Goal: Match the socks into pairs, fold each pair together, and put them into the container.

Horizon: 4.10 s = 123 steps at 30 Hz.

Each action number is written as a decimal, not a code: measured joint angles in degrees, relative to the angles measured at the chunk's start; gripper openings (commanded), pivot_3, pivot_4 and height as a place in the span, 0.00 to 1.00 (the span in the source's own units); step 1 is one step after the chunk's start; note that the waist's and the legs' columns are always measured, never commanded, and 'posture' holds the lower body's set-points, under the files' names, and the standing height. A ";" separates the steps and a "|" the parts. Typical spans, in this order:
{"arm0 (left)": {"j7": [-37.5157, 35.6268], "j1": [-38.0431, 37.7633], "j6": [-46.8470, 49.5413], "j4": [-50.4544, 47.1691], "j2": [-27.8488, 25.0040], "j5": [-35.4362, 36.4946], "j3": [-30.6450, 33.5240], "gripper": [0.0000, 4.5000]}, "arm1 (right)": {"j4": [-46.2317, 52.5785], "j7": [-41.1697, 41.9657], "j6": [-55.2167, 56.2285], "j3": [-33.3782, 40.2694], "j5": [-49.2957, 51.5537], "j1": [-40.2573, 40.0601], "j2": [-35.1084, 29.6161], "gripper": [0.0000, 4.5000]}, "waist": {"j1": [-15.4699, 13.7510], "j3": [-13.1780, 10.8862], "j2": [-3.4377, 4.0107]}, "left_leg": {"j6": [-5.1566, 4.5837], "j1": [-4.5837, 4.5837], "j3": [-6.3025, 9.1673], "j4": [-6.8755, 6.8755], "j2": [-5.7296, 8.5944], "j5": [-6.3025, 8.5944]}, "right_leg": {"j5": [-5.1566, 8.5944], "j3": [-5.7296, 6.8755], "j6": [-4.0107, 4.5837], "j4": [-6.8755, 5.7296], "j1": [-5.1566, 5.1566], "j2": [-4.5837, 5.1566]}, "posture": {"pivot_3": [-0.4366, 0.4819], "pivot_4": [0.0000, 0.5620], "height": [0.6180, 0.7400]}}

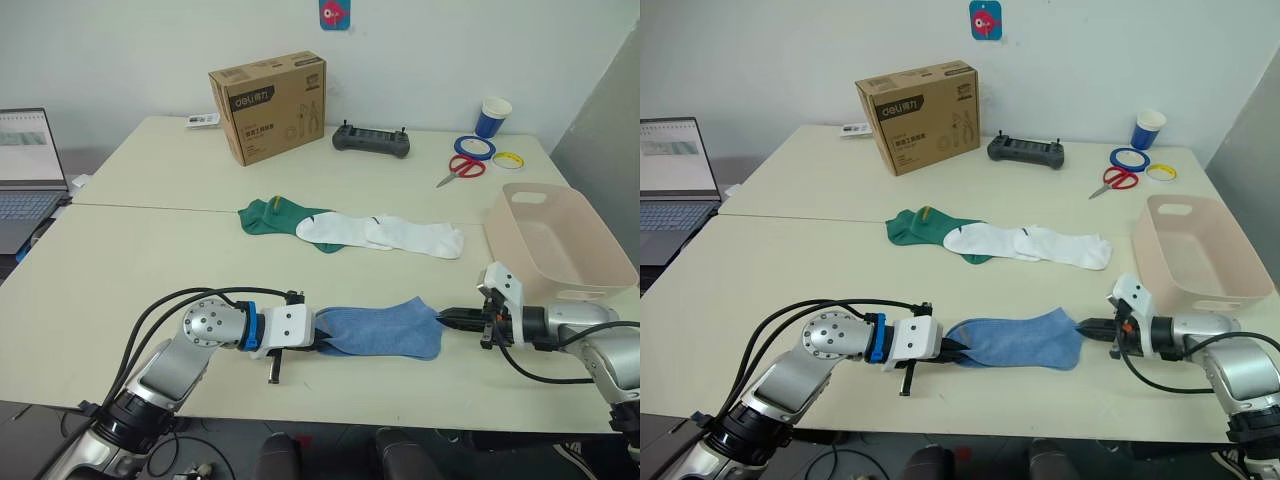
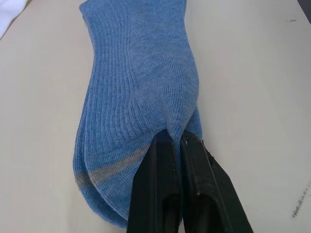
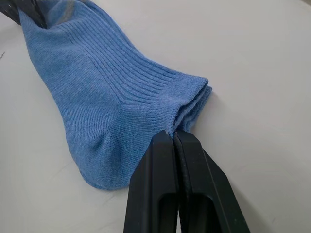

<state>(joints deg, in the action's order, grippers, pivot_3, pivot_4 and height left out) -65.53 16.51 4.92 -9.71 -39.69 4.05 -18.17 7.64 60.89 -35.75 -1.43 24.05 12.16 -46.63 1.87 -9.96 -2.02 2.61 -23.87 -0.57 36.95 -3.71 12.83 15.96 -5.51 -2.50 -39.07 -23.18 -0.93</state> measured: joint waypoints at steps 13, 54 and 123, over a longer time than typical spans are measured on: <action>0.00 1.46 -0.23 1.28 -0.01 -0.62 0.02 0.02 | 0.08 0.10 -0.01 -0.01 -0.08 0.01 0.08 0.00 | 0.00 0.00 0.00 | 0.00 0.00 0.01 0.00 0.00 0.00 | 0.00 0.00 0.00 0.00 0.00 0.00 | 0.48 0.27 1.00; 8.78 3.17 15.58 -1.56 11.17 10.80 1.32 0.01 | 9.88 -8.52 12.39 -9.50 -6.70 -2.61 12.10 0.00 | 0.00 0.00 0.00 | 0.00 0.00 0.06 0.01 0.01 0.00 | -0.01 0.02 0.00 -0.03 0.01 -0.01 | 0.48 0.27 1.00; 4.11 2.63 9.73 5.21 5.55 1.31 -1.74 0.00 | 2.24 -10.10 -24.42 -0.51 11.80 5.81 -1.97 1.00 | 0.06 0.21 0.19 | 0.00 0.04 0.02 0.00 0.01 0.00 | -0.01 -0.02 0.00 0.00 0.04 0.00 | 0.48 0.27 1.00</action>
<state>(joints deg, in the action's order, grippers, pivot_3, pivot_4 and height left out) -61.43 19.14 14.66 -4.50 -34.14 5.36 -19.91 9.88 50.80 -60.17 -1.94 35.85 17.97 -48.60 1.94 -9.75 -1.83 2.61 -23.82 -0.55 36.94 -3.69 12.83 15.95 -5.52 -2.49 -39.07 -23.15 -0.93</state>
